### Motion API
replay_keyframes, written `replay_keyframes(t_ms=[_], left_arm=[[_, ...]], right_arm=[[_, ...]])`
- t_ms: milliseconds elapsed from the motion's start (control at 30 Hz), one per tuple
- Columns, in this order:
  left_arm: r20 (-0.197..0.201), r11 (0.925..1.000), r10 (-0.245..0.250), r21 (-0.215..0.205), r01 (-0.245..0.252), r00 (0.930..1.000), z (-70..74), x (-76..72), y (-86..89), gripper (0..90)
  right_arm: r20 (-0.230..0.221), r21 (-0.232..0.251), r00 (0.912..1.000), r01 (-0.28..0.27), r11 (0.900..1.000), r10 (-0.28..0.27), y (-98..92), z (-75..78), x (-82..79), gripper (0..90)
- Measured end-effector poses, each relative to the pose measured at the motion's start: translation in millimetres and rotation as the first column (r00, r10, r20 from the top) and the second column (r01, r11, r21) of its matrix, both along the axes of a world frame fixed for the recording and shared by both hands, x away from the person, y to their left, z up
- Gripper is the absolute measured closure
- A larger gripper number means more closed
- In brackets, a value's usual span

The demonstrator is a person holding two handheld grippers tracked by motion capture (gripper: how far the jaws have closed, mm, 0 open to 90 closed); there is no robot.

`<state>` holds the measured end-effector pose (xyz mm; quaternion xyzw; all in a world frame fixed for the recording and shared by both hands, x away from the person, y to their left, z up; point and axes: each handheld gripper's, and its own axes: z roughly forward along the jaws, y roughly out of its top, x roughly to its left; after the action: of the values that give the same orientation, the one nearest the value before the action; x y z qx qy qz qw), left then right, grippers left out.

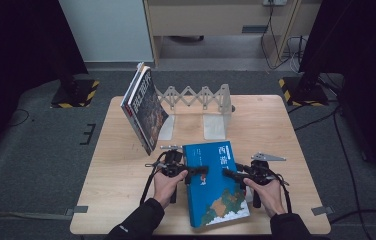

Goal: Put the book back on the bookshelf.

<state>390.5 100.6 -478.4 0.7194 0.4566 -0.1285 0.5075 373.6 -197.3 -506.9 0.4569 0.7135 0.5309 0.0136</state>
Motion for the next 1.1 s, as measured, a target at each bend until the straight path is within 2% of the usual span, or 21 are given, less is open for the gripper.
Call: replay_keyframes(t_ms=[100, 167, 233, 367, 433, 567, 733, 833, 967, 1000, 1100], left_arm=[[0.047, 1.0000, 0.001, 0.009, -0.001, 0.9989, 10.1, 2.9, 1.5, 58.5], [0.081, 1.0000, 0.002, -0.001, -0.002, 0.9967, 17.2, 4.0, 3.2, 59.0], [0.103, 1.0000, -0.002, -0.007, 0.003, 0.9947, 21.3, 3.2, 4.5, 59.4], [0.109, 0.9999, -0.011, 0.005, 0.010, 0.9939, 21.9, 1.0, 2.0, 59.5], [0.106, 0.9999, -0.015, 0.010, 0.014, 0.9942, 20.7, 0.5, 1.5, 59.4], [0.108, 0.9998, -0.020, 0.009, 0.019, 0.9939, 19.7, 0.5, 0.7, 59.5], [0.132, 0.9996, -0.022, 0.021, 0.019, 0.9910, 25.2, -0.3, -2.0, 59.6], [0.184, 0.9997, -0.018, 0.016, 0.016, 0.9827, 34.8, -0.7, -2.5, 60.1], [0.269, 0.9999, -0.006, -0.010, 0.009, 0.9630, 44.0, -3.3, -3.4, 60.0], [0.278, 0.9999, 0.000, -0.015, 0.005, 0.9605, 42.5, -4.3, -3.9, 59.7], [0.290, 0.9995, 0.026, -0.023, -0.020, 0.9566, 36.8, -5.9, -4.7, 59.6]], right_arm=[[0.031, -0.001, 0.9994, 0.015, 1.000, -0.015, 1.1, 6.7, 2.2, 44.0], [0.073, -0.005, 0.9972, 0.015, 1.000, -0.015, 1.2, 12.4, 4.3, 46.0], [0.086, 0.018, 0.9962, 0.012, 1.000, -0.013, 0.4, 15.9, 4.8, 46.9], [0.059, 0.040, 0.9980, -0.025, 0.999, 0.023, 1.6, 10.9, 5.8, 35.1], [0.045, 0.032, 0.9977, -0.052, 0.998, 0.051, 4.4, 7.4, 5.8, 29.7], [0.033, 0.022, 0.9971, -0.069, 0.997, 0.068, 5.5, 5.2, 6.6, 25.5], [0.028, 0.013, 0.9981, -0.056, 0.998, 0.056, 5.6, 8.9, 5.2, 29.2], [0.058, -0.004, 0.9973, -0.045, 0.999, 0.045, 4.2, 18.3, 5.2, 33.6], [0.147, -0.014, 0.9888, -0.024, 1.000, 0.026, -0.2, 35.6, 3.3, 41.4], [0.171, -0.010, 0.9851, -0.011, 1.000, 0.013, -1.2, 36.6, 2.5, 42.7], [0.175, 0.000, 0.9845, 0.002, 1.000, -0.002, -1.6, 33.4, 1.0, 44.0]])
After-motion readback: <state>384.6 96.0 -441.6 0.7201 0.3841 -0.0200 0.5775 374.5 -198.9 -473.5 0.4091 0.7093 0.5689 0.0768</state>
